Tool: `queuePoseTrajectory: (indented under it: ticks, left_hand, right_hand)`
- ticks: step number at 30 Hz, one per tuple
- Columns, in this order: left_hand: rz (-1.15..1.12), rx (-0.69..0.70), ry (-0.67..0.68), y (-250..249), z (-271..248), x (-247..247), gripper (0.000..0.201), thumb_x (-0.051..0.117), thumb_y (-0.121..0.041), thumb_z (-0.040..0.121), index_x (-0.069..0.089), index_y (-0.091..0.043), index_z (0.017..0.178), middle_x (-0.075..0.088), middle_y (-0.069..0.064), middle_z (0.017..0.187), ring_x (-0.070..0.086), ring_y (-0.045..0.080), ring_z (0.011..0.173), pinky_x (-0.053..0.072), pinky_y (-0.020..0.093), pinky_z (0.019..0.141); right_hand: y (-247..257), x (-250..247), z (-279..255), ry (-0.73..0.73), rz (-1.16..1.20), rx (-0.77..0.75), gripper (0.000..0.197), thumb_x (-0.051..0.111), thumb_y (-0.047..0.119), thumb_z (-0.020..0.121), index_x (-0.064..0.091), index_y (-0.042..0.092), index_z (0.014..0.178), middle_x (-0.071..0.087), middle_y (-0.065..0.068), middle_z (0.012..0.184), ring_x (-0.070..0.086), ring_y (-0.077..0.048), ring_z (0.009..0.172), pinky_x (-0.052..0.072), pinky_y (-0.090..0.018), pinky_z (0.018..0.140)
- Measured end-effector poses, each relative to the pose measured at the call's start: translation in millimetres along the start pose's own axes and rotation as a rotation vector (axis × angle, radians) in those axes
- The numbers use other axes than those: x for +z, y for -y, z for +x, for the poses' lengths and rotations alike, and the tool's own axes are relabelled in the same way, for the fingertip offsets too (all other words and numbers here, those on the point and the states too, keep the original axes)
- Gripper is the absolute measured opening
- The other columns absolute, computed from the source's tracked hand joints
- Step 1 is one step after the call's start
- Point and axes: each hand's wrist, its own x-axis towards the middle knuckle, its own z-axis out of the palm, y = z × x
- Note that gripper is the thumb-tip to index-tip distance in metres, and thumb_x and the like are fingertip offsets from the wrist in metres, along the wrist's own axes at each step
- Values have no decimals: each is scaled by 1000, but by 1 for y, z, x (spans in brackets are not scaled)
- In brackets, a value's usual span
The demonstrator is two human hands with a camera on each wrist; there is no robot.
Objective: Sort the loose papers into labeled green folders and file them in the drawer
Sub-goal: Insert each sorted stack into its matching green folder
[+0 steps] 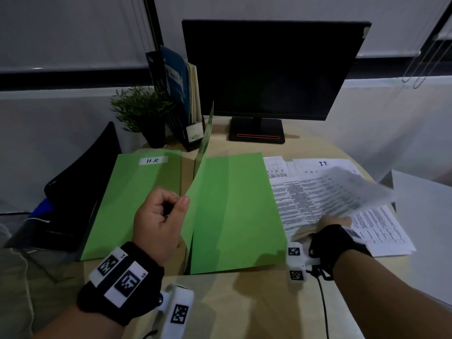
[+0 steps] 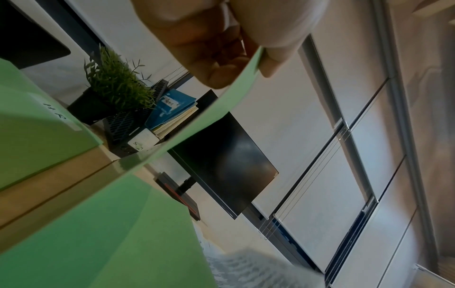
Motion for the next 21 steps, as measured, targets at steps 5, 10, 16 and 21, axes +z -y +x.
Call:
queuePoseTrajectory:
  ticks: [5, 10, 16, 21]
  left_hand:
    - [-3, 46, 3, 5, 3, -6, 33, 61, 5, 85, 46, -19, 69, 50, 2, 63, 48, 2, 56, 42, 9, 50]
    - [-79, 52, 12, 10, 2, -5, 25, 65, -11, 84, 47, -19, 69, 55, -5, 65, 49, 0, 57, 42, 7, 53]
    - [-107, 98, 36, 15, 11, -15, 7, 55, -39, 77, 52, -35, 72, 57, -1, 75, 50, 1, 58, 42, 8, 54]
    - [-115, 82, 66, 18, 14, -21, 7, 57, -36, 78, 53, -34, 73, 56, 0, 74, 49, 0, 58, 42, 8, 53]
  right_hand:
    - [57, -28, -50, -258, -260, -427, 34, 43, 5, 89, 42, 11, 123, 55, -24, 119, 53, -42, 107, 39, -39, 82]
    - [111, -49, -85, -335, -366, -739, 26, 41, 7, 88, 44, 13, 113, 54, -32, 109, 52, -47, 97, 31, -36, 71]
    - [136, -18, -97, -164, -445, -865, 25, 45, -1, 88, 44, 1, 113, 54, -33, 106, 53, -47, 99, 28, -33, 70]
    - [78, 46, -66, 186, -609, -618, 26, 44, -2, 89, 50, 4, 114, 59, -20, 102, 58, -36, 98, 40, -31, 75]
